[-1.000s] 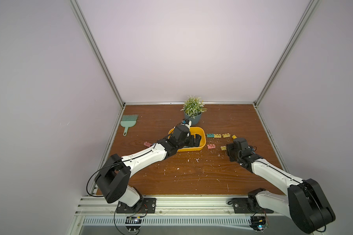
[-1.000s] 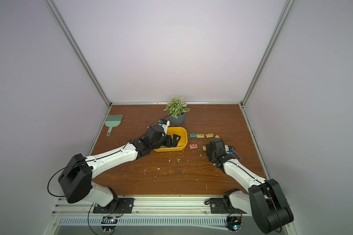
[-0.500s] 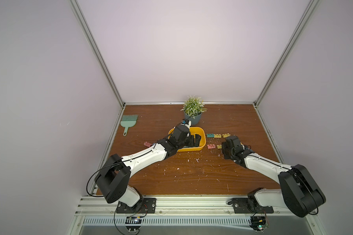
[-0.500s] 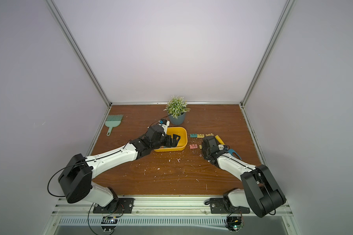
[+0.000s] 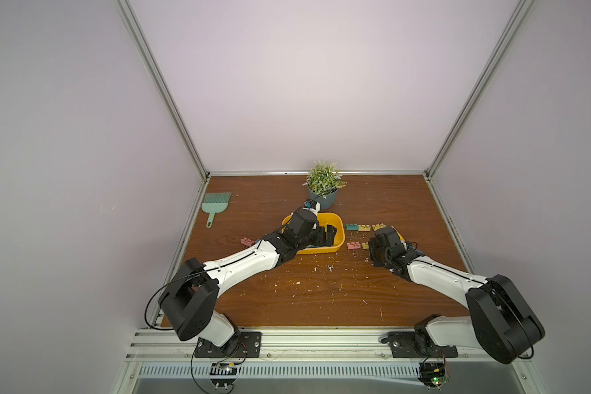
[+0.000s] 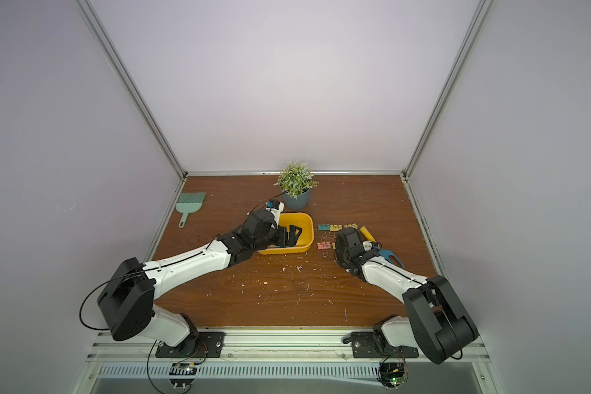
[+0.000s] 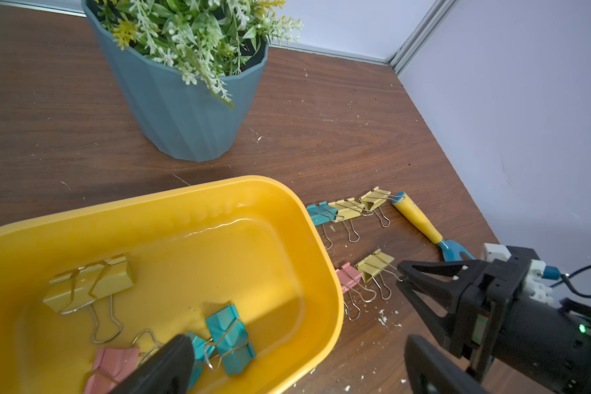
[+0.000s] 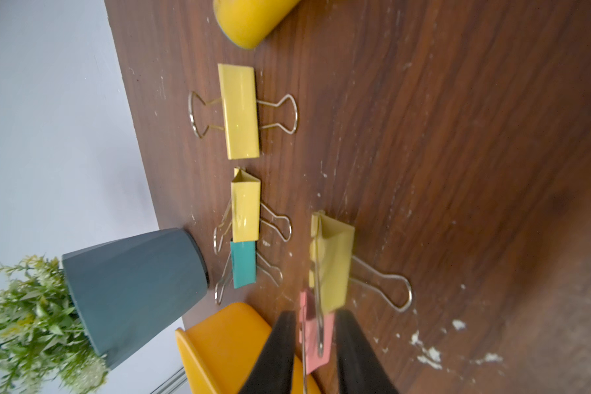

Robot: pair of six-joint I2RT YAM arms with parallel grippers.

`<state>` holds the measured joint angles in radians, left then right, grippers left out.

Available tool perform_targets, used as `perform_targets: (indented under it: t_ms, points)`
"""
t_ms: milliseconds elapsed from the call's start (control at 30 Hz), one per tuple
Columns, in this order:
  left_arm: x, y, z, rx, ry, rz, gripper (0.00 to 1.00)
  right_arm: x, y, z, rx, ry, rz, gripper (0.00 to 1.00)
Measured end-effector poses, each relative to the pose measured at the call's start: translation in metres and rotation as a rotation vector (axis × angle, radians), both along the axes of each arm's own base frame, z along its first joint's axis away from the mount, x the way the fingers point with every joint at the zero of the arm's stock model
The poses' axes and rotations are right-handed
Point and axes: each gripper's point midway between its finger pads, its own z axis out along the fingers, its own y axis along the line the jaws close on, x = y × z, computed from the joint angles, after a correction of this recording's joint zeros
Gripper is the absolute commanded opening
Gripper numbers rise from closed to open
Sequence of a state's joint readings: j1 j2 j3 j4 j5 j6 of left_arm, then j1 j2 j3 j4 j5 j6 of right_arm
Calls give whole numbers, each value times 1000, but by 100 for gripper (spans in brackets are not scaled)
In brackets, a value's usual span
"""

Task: Take out the binder clips from the storage box
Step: Place the binder clip at the center of the board.

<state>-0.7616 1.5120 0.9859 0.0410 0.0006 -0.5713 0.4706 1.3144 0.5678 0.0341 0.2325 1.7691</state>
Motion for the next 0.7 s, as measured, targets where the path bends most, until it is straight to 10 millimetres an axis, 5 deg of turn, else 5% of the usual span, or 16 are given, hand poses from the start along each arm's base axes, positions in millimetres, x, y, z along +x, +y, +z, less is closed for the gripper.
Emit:
perform_targets:
  t_ms: [367,467,700]
  points:
    - [6,12,3,26,-29,63,99,-23,-14,44,-152,-170,178,33]
    - [6,24,7,17,-43,95,99,-9,6,70,-224,-284,354,33]
    - [18,82,-2,-74,2,253,99,40,93,120,-246,-443,761,29]
